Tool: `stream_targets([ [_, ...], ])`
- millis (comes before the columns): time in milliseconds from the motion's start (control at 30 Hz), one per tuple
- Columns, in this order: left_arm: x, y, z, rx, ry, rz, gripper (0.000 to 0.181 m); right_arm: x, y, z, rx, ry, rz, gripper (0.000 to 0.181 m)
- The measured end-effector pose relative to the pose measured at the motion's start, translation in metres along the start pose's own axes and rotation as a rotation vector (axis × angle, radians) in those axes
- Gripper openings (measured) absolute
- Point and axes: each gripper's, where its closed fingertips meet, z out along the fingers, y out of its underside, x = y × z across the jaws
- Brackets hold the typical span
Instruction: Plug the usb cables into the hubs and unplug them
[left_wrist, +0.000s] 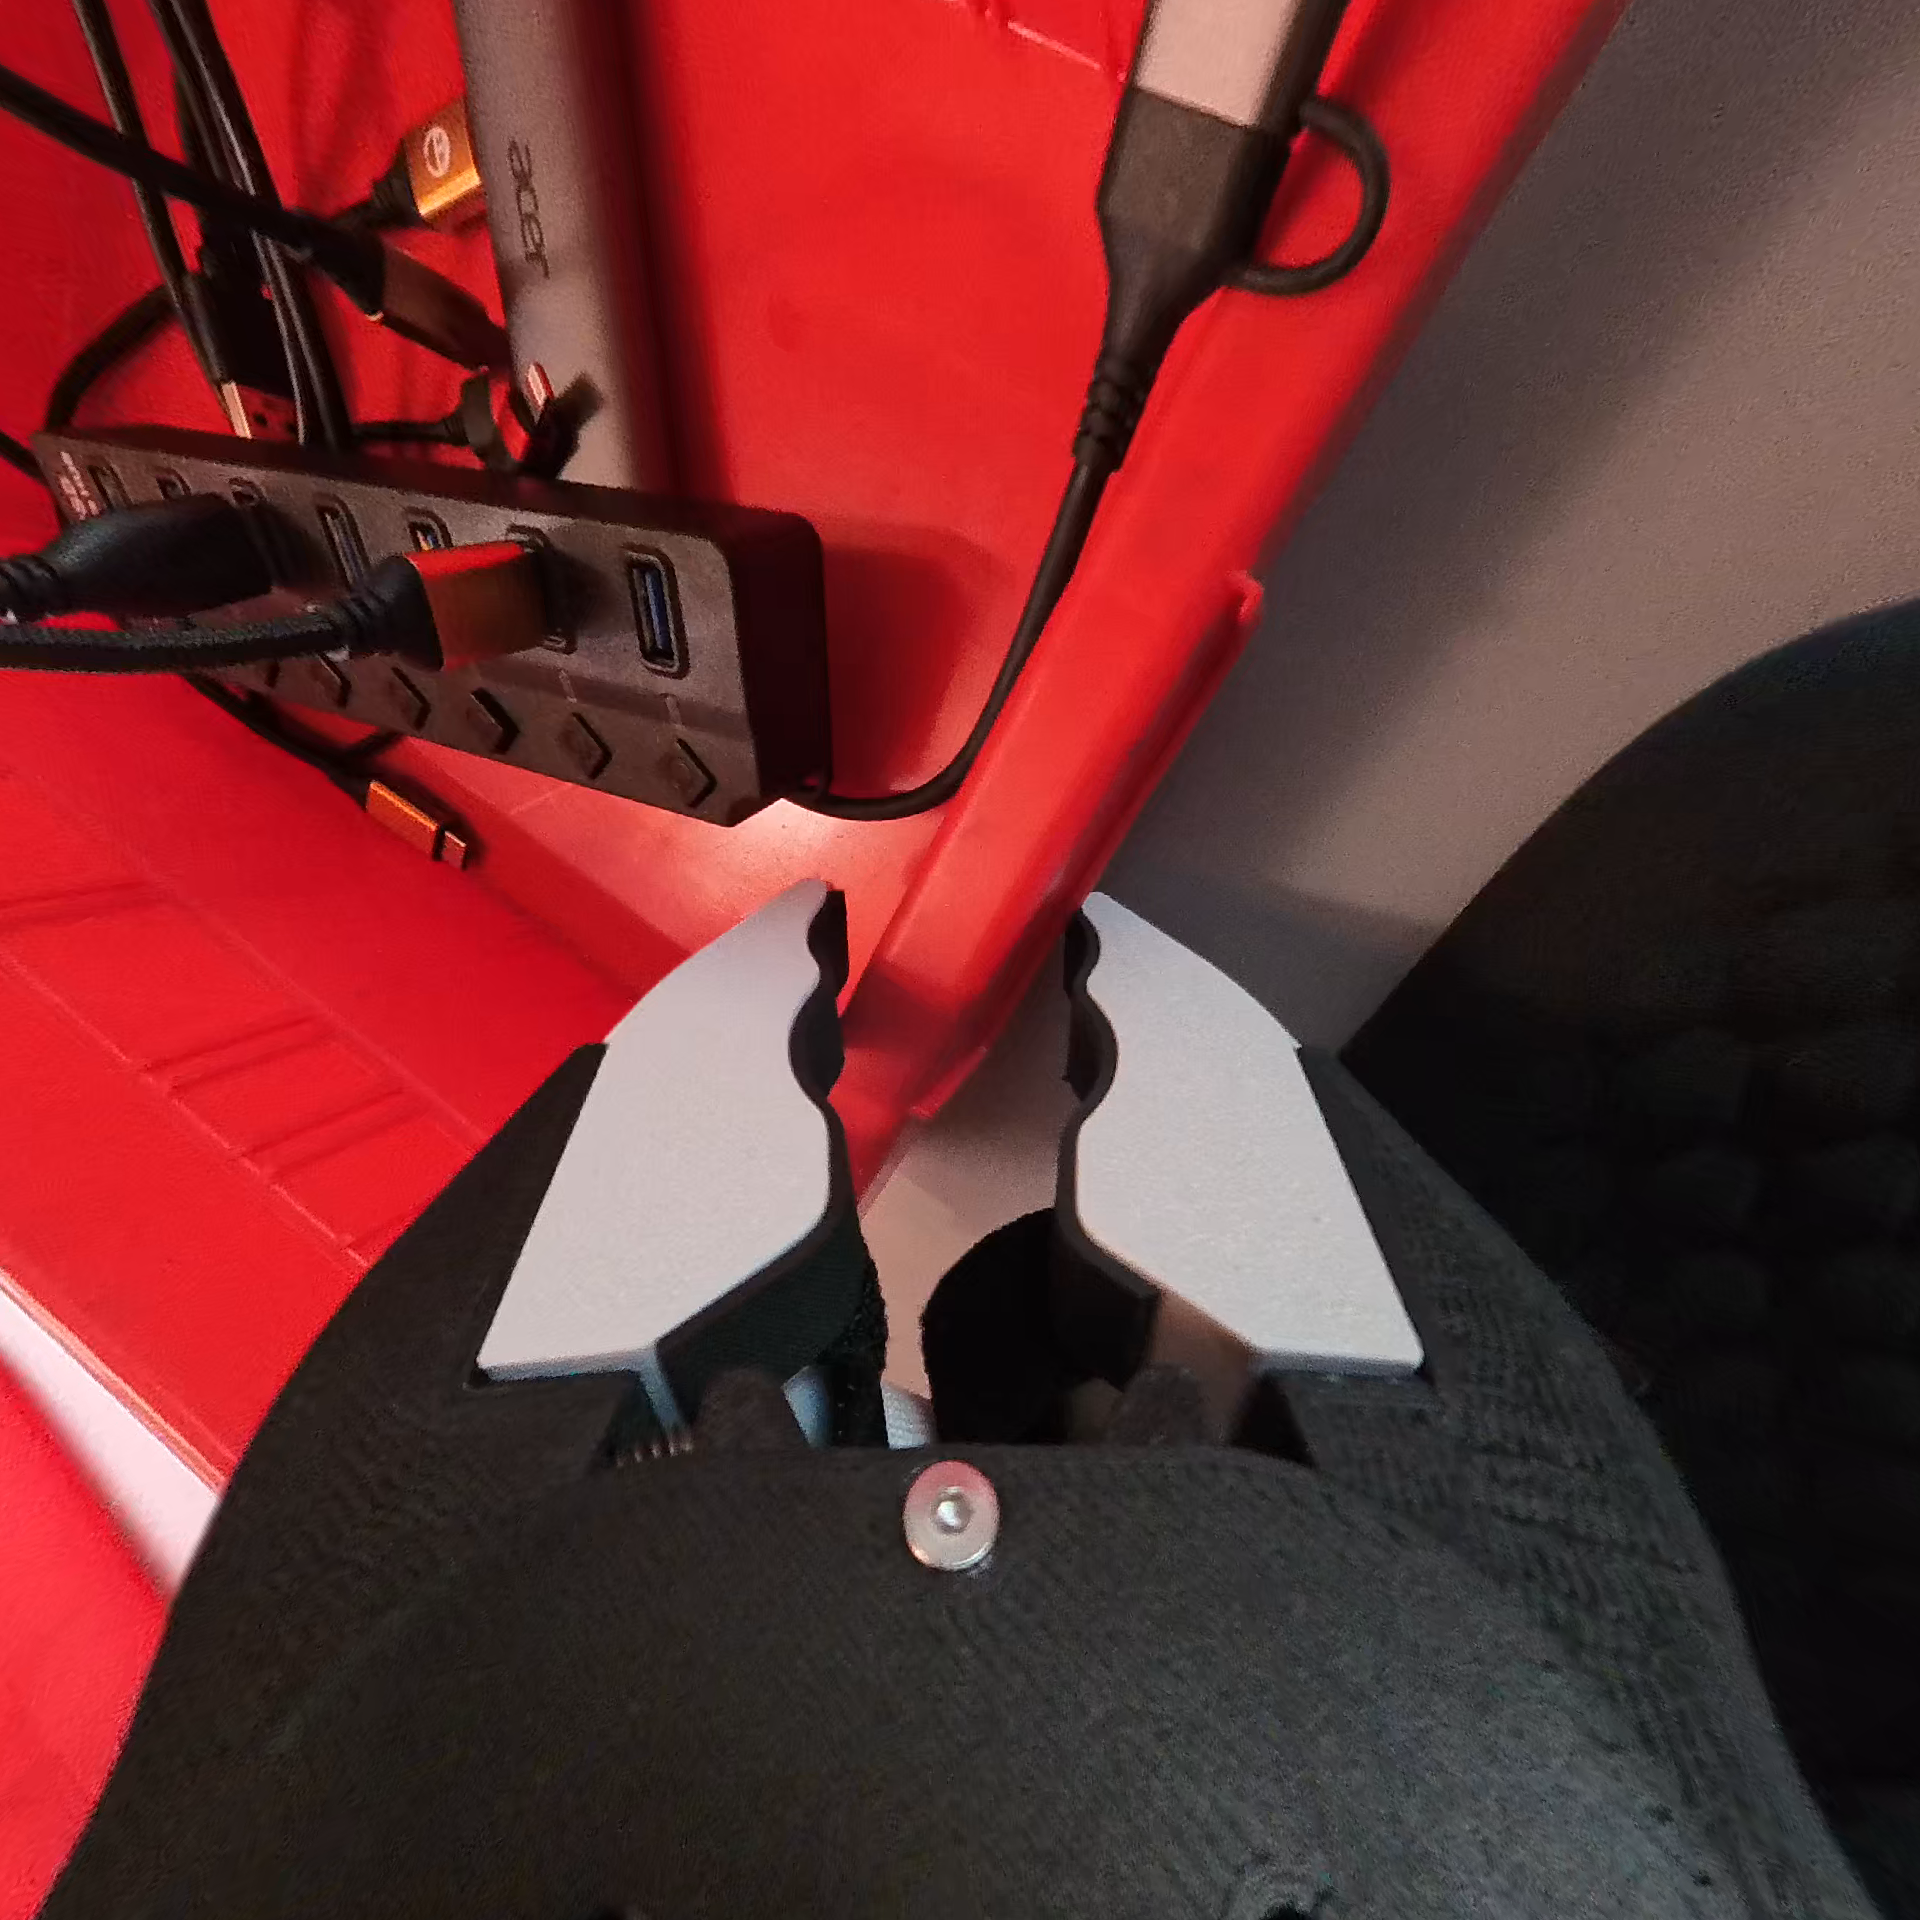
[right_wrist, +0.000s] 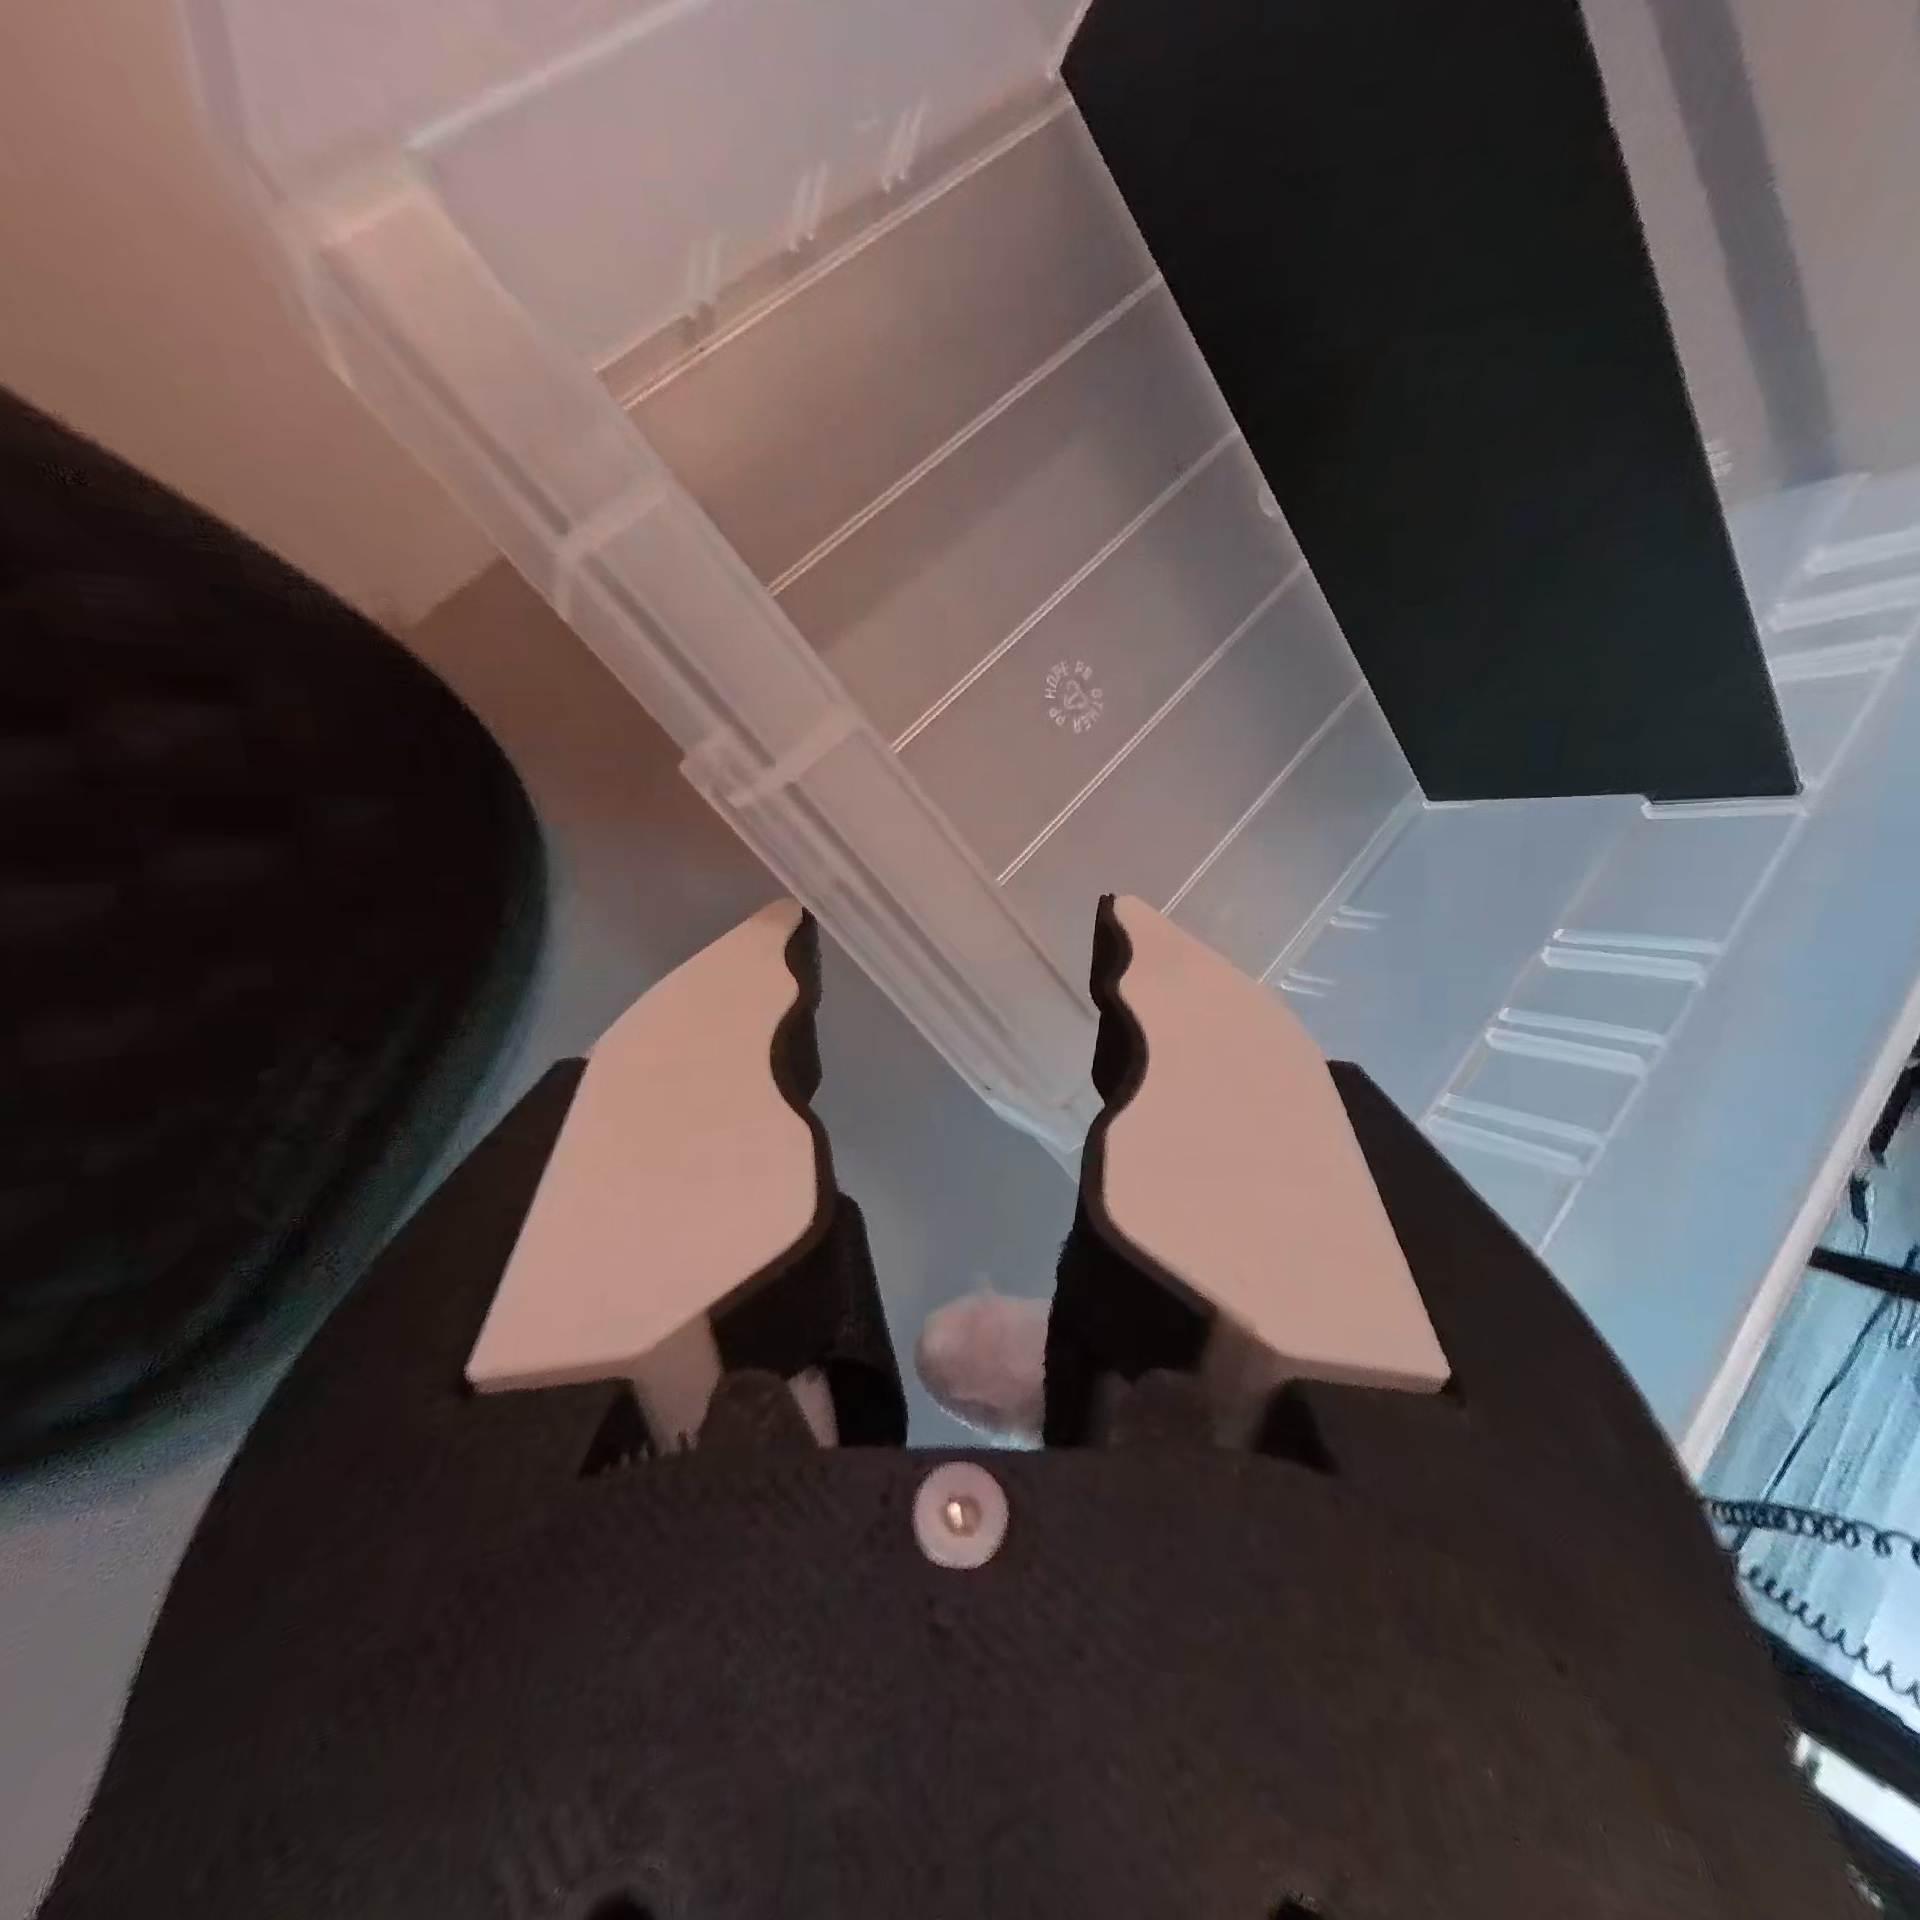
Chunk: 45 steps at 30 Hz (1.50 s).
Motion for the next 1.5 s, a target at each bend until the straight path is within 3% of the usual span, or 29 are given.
stream_targets([
  [467,-0.014,0.119,-0.035,-0.046,-0.023,-0.072,0.04,0.024,0.098,-0.041,-0.006,0.102,0.149,0.052],
  [767,0.003,0.164,-0.057,0.019,-0.036,-0.066,0.039,0.019,0.132,-0.062,0.017,0.124,0.247,0.054],
  [833,0.005,0.164,-0.06,0.046,-0.032,-0.108,0.04,0.015,0.123,-0.069,0.095,0.08,0.311,0.054],
  [933,0.0,0.149,-0.075,0.176,-0.04,-0.263,0.052,0.012,0.082,-0.094,0.366,0.026,0.355,0.061],
  [1033,-0.013,0.142,-0.086,0.19,-0.061,-0.539,0.076,0.019,0.043,-0.132,0.617,0.071,0.315,0.07],
  [1100,-0.02,0.131,-0.085,0.205,-0.05,-0.742,0.08,0.022,0.022,-0.154,0.728,0.112,0.274,0.073],
  [1200,-0.014,0.121,-0.09,0.241,0.018,-0.839,0.079,0.018,0.003,-0.168,0.771,0.136,0.206,0.074],
  [1333,-0.037,0.108,-0.097,0.392,-0.047,-1.003,0.08,0.017,-0.011,-0.17,0.749,0.158,0.16,0.078],
  [1500,-0.07,0.117,-0.059,0.279,-0.054,-1.139,0.084,0.014,-0.027,-0.176,0.745,0.197,0.102,0.078],
])
